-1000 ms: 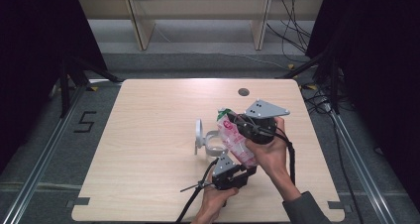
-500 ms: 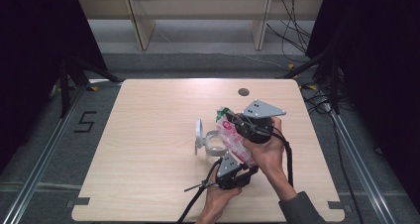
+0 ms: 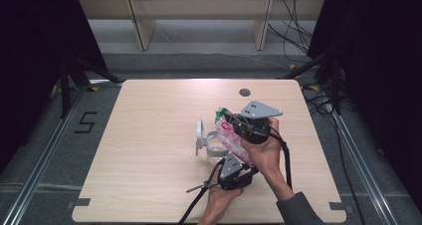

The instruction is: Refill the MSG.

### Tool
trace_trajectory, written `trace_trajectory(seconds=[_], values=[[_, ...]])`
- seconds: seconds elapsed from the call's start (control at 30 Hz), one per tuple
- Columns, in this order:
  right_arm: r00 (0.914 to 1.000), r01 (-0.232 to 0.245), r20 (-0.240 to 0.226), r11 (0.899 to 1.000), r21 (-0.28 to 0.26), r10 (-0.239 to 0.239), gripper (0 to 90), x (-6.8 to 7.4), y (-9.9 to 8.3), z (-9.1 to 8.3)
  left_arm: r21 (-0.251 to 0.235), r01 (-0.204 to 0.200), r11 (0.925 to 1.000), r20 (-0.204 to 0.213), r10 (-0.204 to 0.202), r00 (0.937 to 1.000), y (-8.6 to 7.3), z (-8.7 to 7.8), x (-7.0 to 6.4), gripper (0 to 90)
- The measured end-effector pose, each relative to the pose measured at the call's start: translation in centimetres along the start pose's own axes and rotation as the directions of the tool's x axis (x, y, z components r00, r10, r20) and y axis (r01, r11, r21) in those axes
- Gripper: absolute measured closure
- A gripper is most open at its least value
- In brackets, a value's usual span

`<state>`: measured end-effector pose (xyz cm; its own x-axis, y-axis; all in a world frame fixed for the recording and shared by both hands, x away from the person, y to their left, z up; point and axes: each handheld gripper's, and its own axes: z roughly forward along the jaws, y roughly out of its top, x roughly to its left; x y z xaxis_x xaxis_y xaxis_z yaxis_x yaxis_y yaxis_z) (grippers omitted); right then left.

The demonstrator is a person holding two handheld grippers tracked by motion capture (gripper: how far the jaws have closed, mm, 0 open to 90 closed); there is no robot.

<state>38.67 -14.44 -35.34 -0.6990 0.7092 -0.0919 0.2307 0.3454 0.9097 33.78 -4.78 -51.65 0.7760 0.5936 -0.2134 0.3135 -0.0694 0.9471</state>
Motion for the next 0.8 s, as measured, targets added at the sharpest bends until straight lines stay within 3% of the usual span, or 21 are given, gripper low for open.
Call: trace_trajectory(seconds=[0.17,0.47,0.57,0.67,0.8], values=[[0.9998,0.011,0.014,1.0,-0.017,-0.011,90.0,-0.17,-0.02,0.08,0.007,-0.022,0.9997,-0.011,0.022,0.9997,0.09,0.09,-0.17,73.0],[0.9996,-0.027,-0.001,1.0,0.006,0.027,90.0,-0.37,0.14,0.27,-0.002,-0.023,0.9997,-0.019,0.023,0.9995,0.26,0.51,-0.15,73.3],[0.9999,-0.009,0.005,1.0,-0.008,0.009,90.0,-0.41,0.18,0.51,-0.003,-0.023,0.9997,-0.018,0.023,0.9996,0.31,0.61,-0.17,73.3],[0.9999,0.01,-0.002,1.0,0.023,-0.01,90.0,-0.19,0.36,0.64,-0.012,-0.04,0.9991,-0.023,0.04,0.9989,0.39,0.79,-0.37,73.6],[1.0,0.009,0.0,1.0,0.018,-0.009,90.0,-0.18,0.38,0.72,-0.01,-0.054,0.9985,-0.022,0.053,0.9983,0.42,0.9,-0.32,73.7]])
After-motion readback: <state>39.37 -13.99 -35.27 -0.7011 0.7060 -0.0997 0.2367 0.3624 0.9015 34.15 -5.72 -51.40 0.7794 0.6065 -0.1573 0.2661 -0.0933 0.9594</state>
